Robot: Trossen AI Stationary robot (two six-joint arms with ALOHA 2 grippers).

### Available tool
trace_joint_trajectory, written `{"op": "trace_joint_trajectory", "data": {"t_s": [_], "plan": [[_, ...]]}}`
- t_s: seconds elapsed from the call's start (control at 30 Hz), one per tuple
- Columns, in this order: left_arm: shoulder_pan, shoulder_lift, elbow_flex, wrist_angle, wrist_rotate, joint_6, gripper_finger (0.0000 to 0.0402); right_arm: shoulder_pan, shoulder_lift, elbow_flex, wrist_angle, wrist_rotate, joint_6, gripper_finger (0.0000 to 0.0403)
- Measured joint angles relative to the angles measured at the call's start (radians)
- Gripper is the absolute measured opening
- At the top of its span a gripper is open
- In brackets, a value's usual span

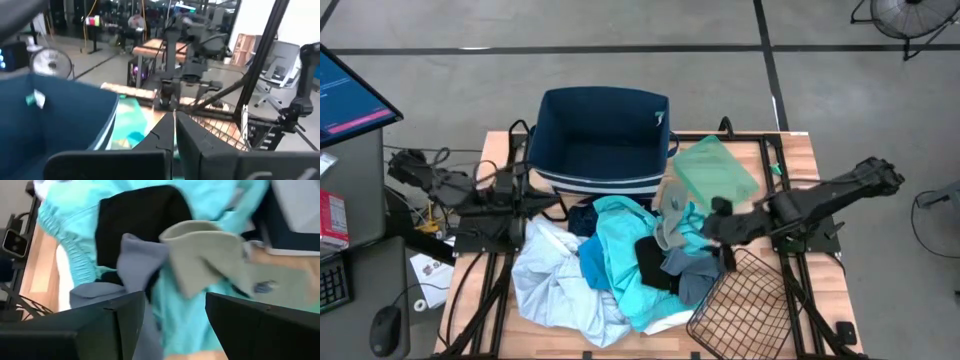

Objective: Pick & Place Cloths
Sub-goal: Put the blue sock into the green bin

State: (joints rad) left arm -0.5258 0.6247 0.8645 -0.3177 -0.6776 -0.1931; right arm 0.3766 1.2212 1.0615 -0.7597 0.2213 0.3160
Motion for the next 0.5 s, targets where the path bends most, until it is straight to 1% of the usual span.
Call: {"op": "trace_joint_trajectory", "data": {"t_s": [0.1,0.2,0.37,0.5], "plan": [[-0.001,-0.040,-0.062,0.007,0.001,-0.041,0.0001,0.018,0.062,0.000,0.054,-0.013,0.024,0.0205],[-0.001,-0.082,-0.104,0.014,0.028,-0.065,0.0001,0.026,0.119,0.000,0.099,-0.013,0.042,0.0205],[-0.001,-0.159,-0.145,0.021,0.067,-0.074,0.0001,0.027,0.210,0.000,0.110,-0.016,0.092,0.0205],[-0.001,-0.226,-0.195,0.021,0.082,-0.074,0.0001,0.027,0.274,0.000,0.128,-0.066,0.137,0.0204]]}}
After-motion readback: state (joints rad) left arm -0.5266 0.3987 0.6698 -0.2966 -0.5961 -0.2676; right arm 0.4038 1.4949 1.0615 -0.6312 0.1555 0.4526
